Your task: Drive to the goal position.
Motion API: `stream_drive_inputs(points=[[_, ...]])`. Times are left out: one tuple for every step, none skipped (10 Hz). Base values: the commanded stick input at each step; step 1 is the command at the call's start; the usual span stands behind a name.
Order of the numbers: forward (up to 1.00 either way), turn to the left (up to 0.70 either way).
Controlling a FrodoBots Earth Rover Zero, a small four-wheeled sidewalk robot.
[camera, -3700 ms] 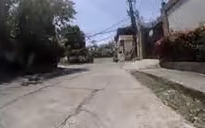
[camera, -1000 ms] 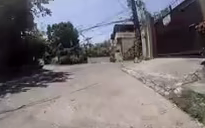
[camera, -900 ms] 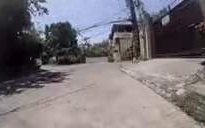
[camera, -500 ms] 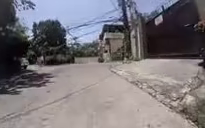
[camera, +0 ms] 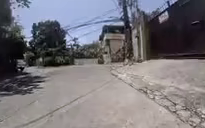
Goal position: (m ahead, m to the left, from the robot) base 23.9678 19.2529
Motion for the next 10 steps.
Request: stream_drive_inputs(points=[[1.0,0.06],[1.0,0.06],[1.0,0.31],[1.0,0.44],[1.0,0.46],[1.0,0.46],[1.0,0.42],[1.0,0.06],[1.0,0.06],[1.0,0.06]])
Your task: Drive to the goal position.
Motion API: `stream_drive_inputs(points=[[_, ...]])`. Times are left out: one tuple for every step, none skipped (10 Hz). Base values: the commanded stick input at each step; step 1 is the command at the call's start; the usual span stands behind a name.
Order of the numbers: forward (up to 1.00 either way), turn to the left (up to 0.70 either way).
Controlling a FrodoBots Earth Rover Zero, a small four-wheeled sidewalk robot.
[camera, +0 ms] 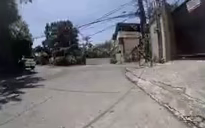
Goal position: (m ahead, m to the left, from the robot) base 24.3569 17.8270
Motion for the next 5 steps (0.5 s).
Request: stream_drive_inputs(points=[[1.0,0.06],[1.0,-0.25],[1.0,-0.34],[1.0,-0.34],[1.0,-0.14]])
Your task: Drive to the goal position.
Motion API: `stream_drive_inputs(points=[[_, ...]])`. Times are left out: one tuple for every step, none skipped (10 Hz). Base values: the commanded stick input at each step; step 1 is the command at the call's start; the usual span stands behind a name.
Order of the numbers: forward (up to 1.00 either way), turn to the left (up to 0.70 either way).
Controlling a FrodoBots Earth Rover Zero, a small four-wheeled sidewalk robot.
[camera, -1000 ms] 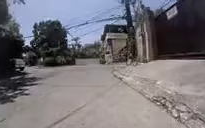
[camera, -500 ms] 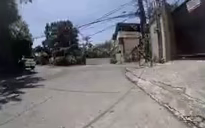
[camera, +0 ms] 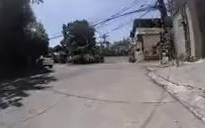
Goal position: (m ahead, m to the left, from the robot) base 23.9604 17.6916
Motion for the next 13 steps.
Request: stream_drive_inputs(points=[[1.0,0.03],[1.0,0.06],[1.0,-0.27],[1.0,-0.34],[1.0,-0.34],[1.0,-0.34],[1.0,-0.34],[1.0,-0.34],[1.0,-0.01],[1.0,0.06],[1.0,0.06],[1.0,0.06],[1.0,0.06]])
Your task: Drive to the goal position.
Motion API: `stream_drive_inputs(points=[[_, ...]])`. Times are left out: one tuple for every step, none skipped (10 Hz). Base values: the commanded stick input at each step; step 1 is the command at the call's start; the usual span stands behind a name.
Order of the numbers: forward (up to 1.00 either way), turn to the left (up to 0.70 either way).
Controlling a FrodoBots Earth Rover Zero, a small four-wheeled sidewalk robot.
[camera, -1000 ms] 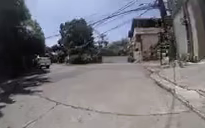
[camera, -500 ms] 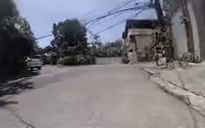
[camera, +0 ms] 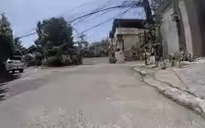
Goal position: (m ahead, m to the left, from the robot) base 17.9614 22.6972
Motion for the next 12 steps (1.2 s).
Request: stream_drive_inputs(points=[[1.0,0.06],[1.0,0.06],[1.0,0.06],[1.0,0.06],[1.0,0.06],[1.0,0.06],[1.0,0.06],[1.0,0.06],[1.0,0.06],[1.0,0.06],[1.0,0.06],[1.0,0.06]])
